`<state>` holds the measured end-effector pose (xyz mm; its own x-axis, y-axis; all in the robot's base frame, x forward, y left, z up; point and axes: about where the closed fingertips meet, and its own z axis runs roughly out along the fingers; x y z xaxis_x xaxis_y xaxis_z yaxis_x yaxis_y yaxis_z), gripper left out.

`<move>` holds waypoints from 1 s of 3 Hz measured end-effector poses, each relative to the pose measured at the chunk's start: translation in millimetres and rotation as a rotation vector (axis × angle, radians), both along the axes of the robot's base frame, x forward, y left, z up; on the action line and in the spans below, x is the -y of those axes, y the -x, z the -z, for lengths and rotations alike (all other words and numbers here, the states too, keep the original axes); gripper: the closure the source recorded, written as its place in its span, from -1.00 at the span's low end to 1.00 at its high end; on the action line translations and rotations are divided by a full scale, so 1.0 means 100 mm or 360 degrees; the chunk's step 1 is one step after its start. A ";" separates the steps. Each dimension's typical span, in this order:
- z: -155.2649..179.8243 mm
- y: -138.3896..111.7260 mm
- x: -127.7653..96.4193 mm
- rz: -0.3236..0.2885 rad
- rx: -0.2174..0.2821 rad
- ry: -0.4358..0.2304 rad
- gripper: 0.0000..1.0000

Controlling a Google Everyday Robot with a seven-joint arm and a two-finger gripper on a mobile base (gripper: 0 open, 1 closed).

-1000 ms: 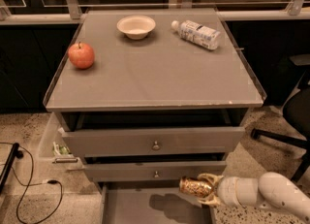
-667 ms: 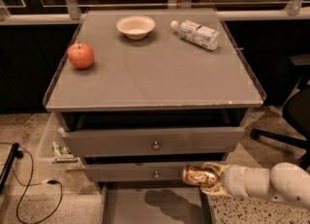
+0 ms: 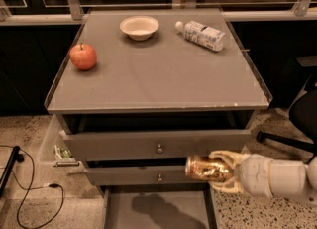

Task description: Pick orange can from bottom drawer and place on counter

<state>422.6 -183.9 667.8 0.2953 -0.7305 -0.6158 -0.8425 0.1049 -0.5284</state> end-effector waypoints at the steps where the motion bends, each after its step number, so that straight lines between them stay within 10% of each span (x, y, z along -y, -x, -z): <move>1: -0.52 0.68 -0.44 -0.0168 0.0097 -0.0018 1.00; 3: -0.69 0.63 -0.28 -0.0095 0.0155 -0.0020 1.00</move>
Offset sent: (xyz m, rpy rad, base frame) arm -0.0597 0.0408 0.0463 0.0099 -0.0533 0.0969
